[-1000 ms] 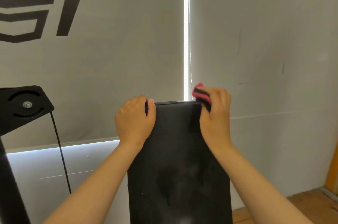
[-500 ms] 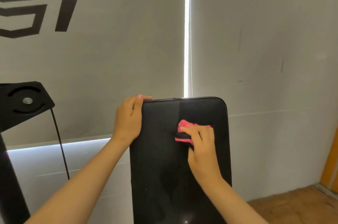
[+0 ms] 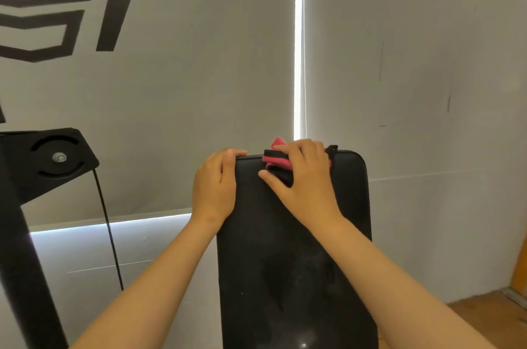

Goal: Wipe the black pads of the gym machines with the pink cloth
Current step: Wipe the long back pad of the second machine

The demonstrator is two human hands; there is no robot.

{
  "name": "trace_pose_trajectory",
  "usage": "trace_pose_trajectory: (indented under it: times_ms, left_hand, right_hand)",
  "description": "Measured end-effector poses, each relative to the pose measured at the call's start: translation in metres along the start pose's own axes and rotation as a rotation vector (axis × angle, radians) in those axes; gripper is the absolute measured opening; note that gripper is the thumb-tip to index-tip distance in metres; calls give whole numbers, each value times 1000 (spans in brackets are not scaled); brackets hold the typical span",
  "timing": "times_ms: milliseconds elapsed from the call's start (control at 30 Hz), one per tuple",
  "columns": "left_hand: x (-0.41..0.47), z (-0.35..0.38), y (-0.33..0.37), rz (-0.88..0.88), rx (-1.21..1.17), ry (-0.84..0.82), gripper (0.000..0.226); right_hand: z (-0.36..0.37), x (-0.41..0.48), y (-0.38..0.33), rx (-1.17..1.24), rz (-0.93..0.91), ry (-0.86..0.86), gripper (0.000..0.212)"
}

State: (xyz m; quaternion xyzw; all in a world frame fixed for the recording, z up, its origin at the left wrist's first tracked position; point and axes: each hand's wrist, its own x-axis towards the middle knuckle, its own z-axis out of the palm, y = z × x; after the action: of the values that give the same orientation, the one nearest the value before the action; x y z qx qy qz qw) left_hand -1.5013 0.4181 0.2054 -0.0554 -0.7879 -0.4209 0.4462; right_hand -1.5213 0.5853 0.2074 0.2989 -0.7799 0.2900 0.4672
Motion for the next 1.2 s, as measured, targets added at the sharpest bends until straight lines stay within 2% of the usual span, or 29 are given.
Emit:
trace_pose_trajectory:
  times_ms: [67,267,400,533,633,700,767,867,967,1067,1200]
  left_hand:
    - [0,0,0,-13,5,1,47]
    - [1,1,-3,-15,7,9,46]
    - [1,1,-3,3,15,23,49]
    - [1,1,-2,26,26,33,51]
    - [0,1,-1,30,31,43,53]
    - [0,1,-1,22,32,42,53]
    - [0,1,-2,13,31,39,53]
    - [-1,2,0,14,17,27,56]
    - [-1,2,0,18,-6,41,53]
    - [-1,2,-1,17,-12,59,52]
    - [-2,3,0,22,-31,77,57]
  right_hand:
    - [2,5,-2,10,29,49,53]
    - [11,7,-1,51,25,185,34]
    - [10,-13,2,117,-12,146,28]
    - [8,-56,1,63,-136,10,29]
    - [0,-50,1,149,-85,-74,30]
    - [-9,-28,-3,275,-6,-39,25]
    - [-12,0,-7,282,15,75,22]
    - [-2,31,-12,188,-23,106,24]
    - [14,30,-9,59,-100,111,36]
    - [14,23,-7,95,-89,142,38]
    - [12,10,-9,152,-75,84,40]
